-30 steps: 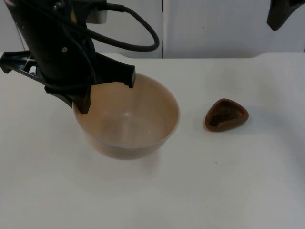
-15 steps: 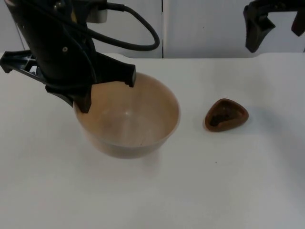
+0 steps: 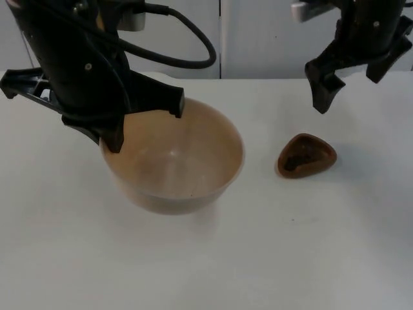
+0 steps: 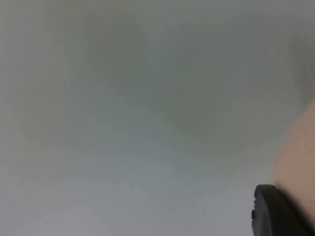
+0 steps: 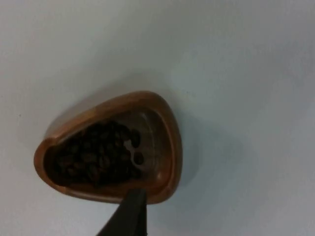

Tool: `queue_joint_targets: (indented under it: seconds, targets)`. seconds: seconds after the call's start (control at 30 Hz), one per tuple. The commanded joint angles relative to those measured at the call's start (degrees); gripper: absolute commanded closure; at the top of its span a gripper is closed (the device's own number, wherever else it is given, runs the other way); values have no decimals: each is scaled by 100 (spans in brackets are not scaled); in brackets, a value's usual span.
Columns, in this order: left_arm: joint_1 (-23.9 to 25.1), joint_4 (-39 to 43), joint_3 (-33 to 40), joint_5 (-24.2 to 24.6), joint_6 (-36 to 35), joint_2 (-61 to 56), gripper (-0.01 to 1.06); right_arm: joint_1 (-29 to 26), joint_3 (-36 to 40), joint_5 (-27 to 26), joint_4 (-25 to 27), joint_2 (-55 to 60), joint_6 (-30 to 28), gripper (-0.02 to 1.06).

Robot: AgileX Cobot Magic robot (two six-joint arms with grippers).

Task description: Pick up the bowl with the left hand and pour the coffee beans from the cup into the bowl with the right hand.

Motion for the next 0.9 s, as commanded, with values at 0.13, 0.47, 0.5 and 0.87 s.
queue_joint_targets:
  seconds: [0.13, 0.47, 0.5, 0.87]
  targets:
    - [-13, -24, -31, -54, -45, -36, 105, -5, -26, -51, -19, 235, -16, 9]
    - [-13, -24, -31, -54, -45, -36, 105, -296, -26, -355, 713, 609, -16, 17]
    - [-13, -24, -31, -54, -45, -36, 105, -323, -26, -370, 713, 628, -16, 18]
    - [-13, -24, -31, -83, -45, -36, 105, -116, -26, -536, 450, 818, -16, 20]
